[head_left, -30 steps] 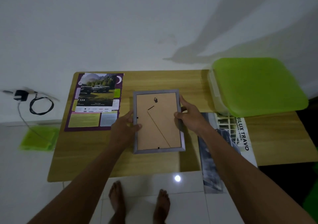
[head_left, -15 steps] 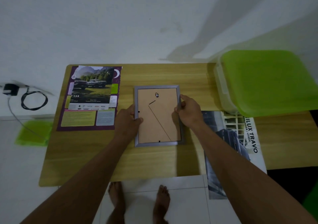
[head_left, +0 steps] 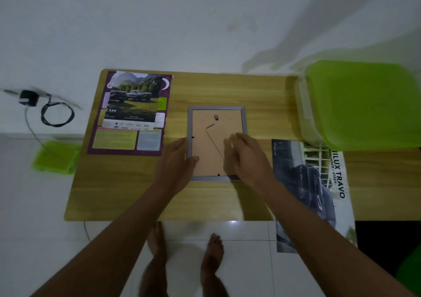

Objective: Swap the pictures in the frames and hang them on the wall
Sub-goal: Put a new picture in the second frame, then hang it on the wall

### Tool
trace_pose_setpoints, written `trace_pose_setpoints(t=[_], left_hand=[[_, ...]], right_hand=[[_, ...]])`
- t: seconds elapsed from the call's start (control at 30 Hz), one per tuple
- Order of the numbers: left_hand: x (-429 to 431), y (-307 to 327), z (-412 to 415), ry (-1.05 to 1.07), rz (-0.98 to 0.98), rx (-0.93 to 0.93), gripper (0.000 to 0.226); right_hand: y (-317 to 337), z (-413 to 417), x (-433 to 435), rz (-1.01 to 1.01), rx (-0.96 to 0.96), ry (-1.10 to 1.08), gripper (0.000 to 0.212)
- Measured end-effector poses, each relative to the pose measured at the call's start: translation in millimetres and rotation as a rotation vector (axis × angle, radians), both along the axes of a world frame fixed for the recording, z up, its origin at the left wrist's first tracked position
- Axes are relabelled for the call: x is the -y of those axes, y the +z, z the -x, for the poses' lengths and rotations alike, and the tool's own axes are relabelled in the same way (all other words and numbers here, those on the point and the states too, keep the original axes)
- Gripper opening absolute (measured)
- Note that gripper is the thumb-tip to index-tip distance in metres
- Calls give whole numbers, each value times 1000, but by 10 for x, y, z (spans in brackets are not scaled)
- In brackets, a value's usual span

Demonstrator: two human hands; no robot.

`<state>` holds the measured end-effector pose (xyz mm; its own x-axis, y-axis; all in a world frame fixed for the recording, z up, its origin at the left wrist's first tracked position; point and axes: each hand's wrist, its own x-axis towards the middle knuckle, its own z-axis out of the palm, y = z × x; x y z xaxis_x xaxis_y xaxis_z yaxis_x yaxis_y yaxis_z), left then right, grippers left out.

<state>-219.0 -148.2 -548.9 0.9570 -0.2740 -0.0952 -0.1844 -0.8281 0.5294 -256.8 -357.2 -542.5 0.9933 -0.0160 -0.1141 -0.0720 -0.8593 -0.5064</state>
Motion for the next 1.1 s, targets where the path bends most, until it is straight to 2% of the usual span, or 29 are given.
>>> trace_pose_setpoints(t=[0.13,0.37,0.5,0.67,1.1], left_hand=[[-144,-51,232,-150,-72,-139,82],[-212,-204,240,-244,-220,-133,100],[-187,-231,276,-198,-201,-95,100],[-161,-222,280,-172,-218,-63,102],[-159,-305,277,-144,-185,-77,98]], right_hand=[[-197,319,-33,18,-53,237,34],[-301,401,-36,47,24,297,25],[-337,451,-97,38,36,288,24],[-356,452,-121,-98,4,194,23],[-400,445,-171,-264,-26,80,16]])
